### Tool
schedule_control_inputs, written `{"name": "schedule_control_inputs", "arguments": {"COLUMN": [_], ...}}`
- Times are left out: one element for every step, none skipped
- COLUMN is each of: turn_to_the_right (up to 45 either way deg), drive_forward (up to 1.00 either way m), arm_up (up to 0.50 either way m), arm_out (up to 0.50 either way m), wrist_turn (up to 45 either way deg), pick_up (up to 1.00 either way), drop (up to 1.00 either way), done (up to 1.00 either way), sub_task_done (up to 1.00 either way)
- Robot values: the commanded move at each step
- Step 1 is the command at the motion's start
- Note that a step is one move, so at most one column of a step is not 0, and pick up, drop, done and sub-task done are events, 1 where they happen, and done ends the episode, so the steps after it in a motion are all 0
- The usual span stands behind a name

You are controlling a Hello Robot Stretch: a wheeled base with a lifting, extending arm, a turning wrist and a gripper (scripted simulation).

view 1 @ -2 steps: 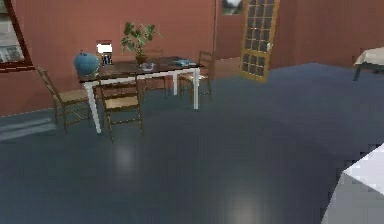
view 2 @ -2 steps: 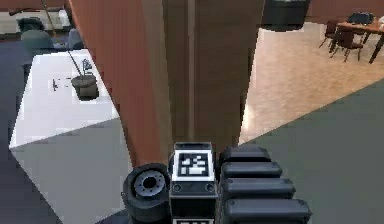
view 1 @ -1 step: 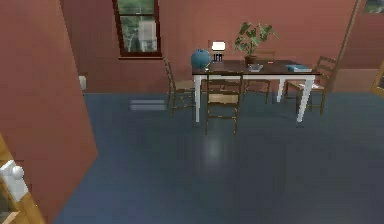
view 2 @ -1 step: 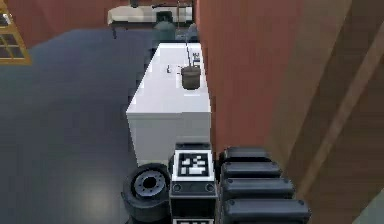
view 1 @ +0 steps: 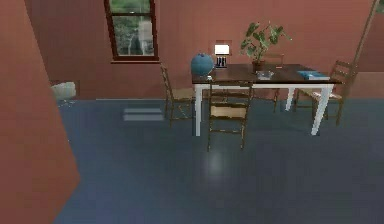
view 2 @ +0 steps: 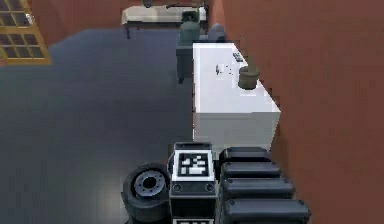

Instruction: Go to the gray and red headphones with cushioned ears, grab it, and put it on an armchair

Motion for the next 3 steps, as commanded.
{"name": "schedule_control_inputs", "arguments": {"turn_to_the_right": [45.0, 6.0, 0.0], "drive_forward": [0.0, 0.0, 0.9], "arm_up": [0.0, 0.0, 0.0], "arm_out": [0.0, 0.0, 0.0], "wrist_turn": [0.0, 0.0, 0.0], "pick_up": [0.0, 0.0, 0.0], "drop": [0.0, 0.0, 0.0], "done": [0.0, 0.0, 0.0], "sub_task_done": [0.0, 0.0, 0.0]}}
